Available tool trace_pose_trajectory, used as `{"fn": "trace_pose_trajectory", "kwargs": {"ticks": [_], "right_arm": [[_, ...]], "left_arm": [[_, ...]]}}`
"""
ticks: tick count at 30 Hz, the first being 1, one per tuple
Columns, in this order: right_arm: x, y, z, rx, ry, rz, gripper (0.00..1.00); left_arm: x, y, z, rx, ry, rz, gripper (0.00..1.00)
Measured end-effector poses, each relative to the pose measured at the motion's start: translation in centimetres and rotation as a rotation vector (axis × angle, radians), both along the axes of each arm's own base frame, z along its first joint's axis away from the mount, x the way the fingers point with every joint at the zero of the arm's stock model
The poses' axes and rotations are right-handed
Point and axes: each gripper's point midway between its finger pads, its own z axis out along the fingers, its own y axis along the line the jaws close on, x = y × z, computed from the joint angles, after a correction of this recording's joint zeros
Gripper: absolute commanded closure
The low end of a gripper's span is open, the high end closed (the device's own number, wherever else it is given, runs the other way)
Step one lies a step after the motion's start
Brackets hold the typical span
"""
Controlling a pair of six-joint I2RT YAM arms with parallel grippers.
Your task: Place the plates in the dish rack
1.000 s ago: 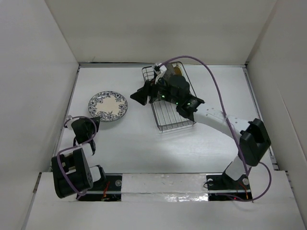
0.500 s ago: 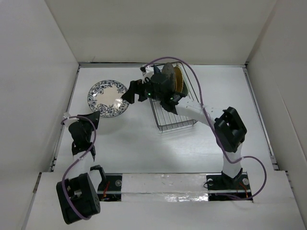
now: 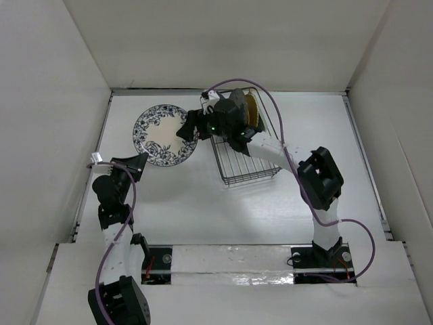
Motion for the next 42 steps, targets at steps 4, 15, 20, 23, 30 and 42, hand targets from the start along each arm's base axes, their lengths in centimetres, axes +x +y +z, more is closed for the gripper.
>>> {"fn": "trace_pose_trajectory", "kwargs": {"ticks": [4,15,20,23,30,42], "right_arm": [[-1.2,1.0,1.1,0.064,-0.006,0.078,0.46],[-4.5,-1.5,5.5,0.31,0.045,0.139,1.0],[-4.7,-3.0,4.6,0.301,0.06,0.118,1.0],[-3.8,-4.2,4.0,0.26,0.064,0.056,1.0],[0.9,-9.5,6.2,0.1,-0.056,-0.224,1.0],[8.6,-16.1,13.1,-0.283,-0.397,-0.652,1.0]], "left_arm": [[-0.4,-1.1,1.5,0.008,-0.038,-0.064,1.0],[-0.5,-1.5,4.4,0.108,-0.037,-0.11,0.37],[-0.5,-1.6,9.8,0.235,-0.136,-0.121,0.12],[-0.8,-2.4,12.0,0.315,-0.185,-0.143,0.08],[-2.3,-7.3,11.6,0.445,-0.188,-0.315,0.24],[-4.8,-10.4,11.3,0.641,-0.267,-0.409,0.38]]}}
